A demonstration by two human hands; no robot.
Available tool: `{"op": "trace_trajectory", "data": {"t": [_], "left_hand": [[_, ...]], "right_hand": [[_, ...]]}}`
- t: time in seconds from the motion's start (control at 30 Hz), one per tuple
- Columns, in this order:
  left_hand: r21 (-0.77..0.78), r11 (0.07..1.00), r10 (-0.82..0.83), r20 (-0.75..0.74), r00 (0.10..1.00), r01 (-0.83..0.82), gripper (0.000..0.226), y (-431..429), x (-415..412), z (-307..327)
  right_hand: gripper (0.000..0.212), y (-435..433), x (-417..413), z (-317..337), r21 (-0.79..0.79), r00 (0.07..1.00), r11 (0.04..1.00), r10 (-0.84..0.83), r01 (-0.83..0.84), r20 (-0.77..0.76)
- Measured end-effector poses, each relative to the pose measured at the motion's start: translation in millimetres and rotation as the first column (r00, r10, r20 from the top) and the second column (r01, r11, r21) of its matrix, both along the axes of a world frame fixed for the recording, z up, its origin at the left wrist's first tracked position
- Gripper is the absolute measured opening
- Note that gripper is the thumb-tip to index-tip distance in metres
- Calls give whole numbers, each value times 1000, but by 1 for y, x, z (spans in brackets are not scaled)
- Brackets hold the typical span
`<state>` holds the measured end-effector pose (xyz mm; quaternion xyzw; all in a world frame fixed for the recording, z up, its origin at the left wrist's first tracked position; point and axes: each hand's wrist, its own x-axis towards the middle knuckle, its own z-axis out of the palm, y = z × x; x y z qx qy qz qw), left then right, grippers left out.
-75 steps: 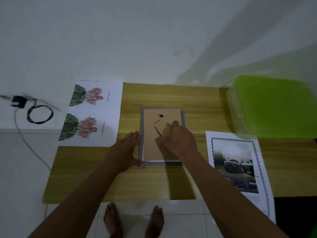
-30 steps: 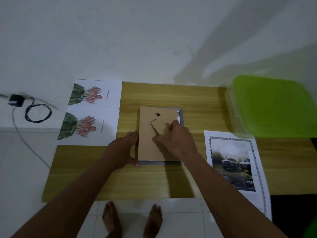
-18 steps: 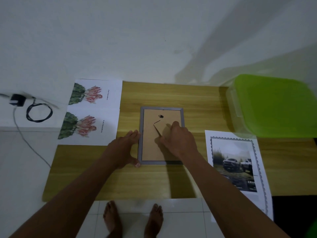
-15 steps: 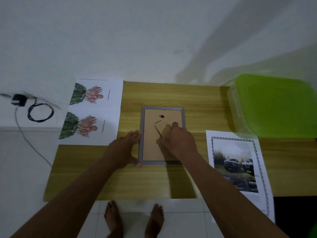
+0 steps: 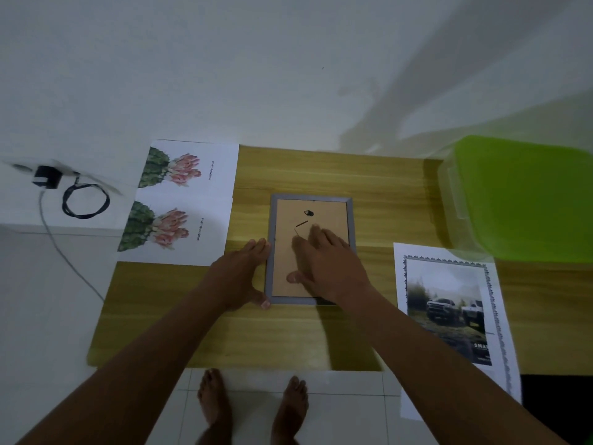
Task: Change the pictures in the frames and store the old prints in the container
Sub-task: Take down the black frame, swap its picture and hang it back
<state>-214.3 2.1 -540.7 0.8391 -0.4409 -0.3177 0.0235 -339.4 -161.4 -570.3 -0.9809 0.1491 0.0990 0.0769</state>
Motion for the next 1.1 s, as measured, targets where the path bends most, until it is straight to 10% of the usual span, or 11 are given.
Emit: {"op": "trace_trajectory", "data": {"t": [0.2,0.63,0.9,1.1], "left_hand": [[-32,999,9,-20,1000,-10,119,1,0,-4],[-80,997,17,-59,998,-22,118,6,7,-24],[-83,996,27,-55,998,-31,118,7,7,-28],[-90,996,9,-45,999,-13,119,8,8,-30]], "right_hand": [[58,1,21,-1,156,944,968,-231,198,235],[75,24,54,-9,214,788,805,-589,553,180],[73,22,54,-4,202,802,811,-580,550,143],[39,-15,36,13,179,957,949,-279,261,81]]}}
